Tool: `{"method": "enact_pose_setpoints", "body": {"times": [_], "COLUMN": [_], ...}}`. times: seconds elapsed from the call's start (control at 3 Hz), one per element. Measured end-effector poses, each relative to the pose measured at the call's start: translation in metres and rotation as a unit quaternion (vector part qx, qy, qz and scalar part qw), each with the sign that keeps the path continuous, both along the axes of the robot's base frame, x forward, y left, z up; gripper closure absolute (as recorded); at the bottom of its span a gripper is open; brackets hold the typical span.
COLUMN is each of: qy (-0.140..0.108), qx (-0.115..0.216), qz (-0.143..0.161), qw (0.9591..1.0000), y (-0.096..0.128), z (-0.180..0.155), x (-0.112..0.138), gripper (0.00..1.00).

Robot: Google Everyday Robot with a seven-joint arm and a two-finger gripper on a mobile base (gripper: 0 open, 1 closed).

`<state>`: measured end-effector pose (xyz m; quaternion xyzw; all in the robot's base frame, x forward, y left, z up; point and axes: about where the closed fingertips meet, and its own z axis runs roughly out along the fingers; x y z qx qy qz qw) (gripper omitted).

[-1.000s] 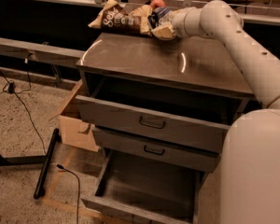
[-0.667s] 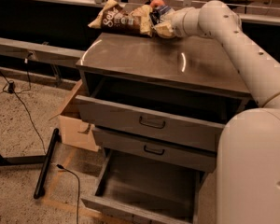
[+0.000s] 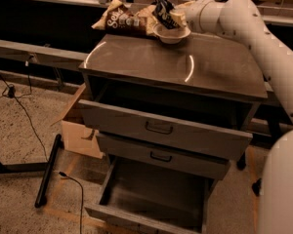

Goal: Place blue chip bag into bottom drawer

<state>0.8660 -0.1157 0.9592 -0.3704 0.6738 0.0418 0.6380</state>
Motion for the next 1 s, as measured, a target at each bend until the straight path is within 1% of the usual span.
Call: {"method": "enact_pose_setpoints", "body": {"times": [0.33,0.67,1.0], "qy": [-0.047,-0.077,-0.062], "qx": [0.028,0.062,0.095], "qz": [-0.002,0.012,0.056], "qw": [0.9985,0.995,0.992], "y": [-0.012,-0.019,-0.014], "z": [0.027,0.046,0.044], "x": [-0.025,-0.059,-0.104], "gripper": [1.0,1.0,1.0]}}
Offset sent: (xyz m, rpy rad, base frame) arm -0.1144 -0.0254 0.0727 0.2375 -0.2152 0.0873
